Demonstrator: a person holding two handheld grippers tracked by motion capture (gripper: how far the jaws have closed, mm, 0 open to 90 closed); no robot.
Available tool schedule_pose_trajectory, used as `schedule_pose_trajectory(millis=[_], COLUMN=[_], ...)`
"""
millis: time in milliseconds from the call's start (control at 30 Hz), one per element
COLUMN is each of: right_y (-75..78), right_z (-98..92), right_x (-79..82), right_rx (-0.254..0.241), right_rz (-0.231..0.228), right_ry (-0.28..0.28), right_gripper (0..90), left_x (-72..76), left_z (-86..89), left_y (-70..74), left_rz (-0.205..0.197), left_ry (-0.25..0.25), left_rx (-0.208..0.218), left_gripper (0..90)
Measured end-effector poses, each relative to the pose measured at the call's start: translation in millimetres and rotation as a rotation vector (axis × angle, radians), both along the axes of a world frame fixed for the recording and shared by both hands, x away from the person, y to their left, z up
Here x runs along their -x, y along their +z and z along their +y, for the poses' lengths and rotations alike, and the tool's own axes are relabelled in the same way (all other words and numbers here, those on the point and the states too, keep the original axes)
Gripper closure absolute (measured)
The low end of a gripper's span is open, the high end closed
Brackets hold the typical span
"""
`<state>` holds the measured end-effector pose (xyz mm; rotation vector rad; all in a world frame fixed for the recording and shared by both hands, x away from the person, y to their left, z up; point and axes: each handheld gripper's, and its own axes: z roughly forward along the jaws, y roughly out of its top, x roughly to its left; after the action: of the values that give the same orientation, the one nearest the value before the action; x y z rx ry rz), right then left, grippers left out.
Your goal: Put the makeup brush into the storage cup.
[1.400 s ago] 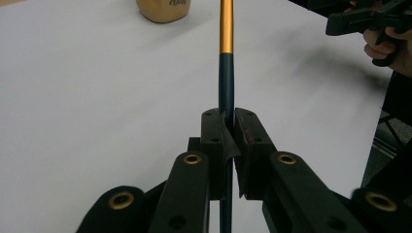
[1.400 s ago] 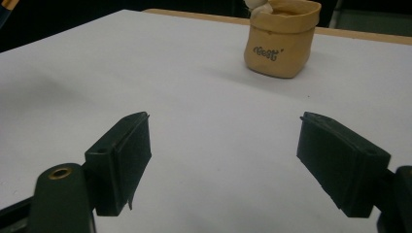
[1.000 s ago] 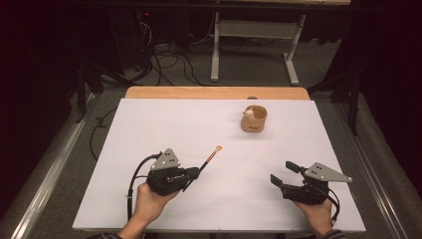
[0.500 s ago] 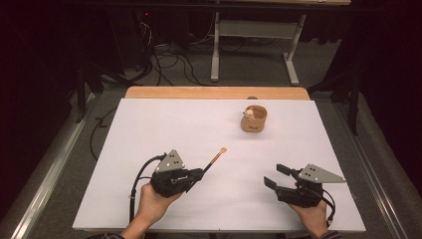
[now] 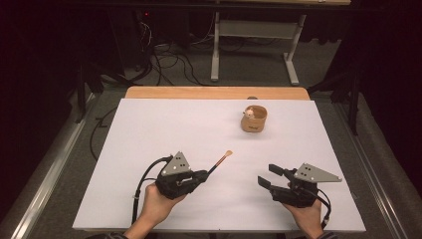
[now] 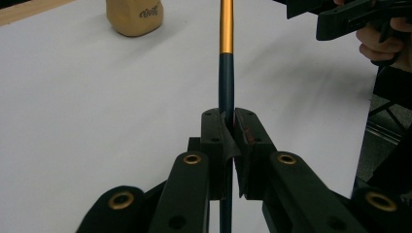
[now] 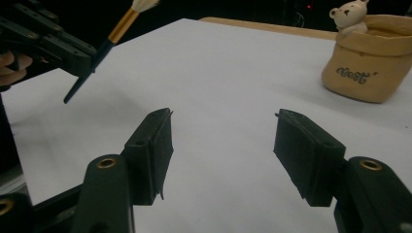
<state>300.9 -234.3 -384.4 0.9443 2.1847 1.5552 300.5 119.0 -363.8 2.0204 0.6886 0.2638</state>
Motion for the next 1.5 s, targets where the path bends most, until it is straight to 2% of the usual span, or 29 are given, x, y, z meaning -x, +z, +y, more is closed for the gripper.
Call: schedule_pose_trajectory(millis=[133, 433, 933, 1500], right_y=[-0.3, 1.4, 2.2, 3.8], right_z=[4.3, 20.9, 44.4, 58.3], right_x=[0.5, 1.4, 0.4, -3.8], right_rx=[-0.007, -0.022, -0.033, -0.1], right_rz=[0.005, 0.008, 0.024, 0.069], right_ry=[0.01, 0.078, 0.135, 0.174], right_gripper=[42.9, 47.0, 49.2, 49.9], left_x=[0.2, 0.0, 2.2, 4.5], left_z=[-2.1, -10.3, -23.1, -32.5], left_y=[-0.3, -1.6, -2.5, -3.4], left_rz=[-0.002, -0.008, -0.015, -0.023], left_ry=[-0.006, -0.024, -0.057, -0.081], left_rx=[0.002, 0.004, 0.002, 0.006], left_gripper=[83.7, 83.7, 83.7, 83.7])
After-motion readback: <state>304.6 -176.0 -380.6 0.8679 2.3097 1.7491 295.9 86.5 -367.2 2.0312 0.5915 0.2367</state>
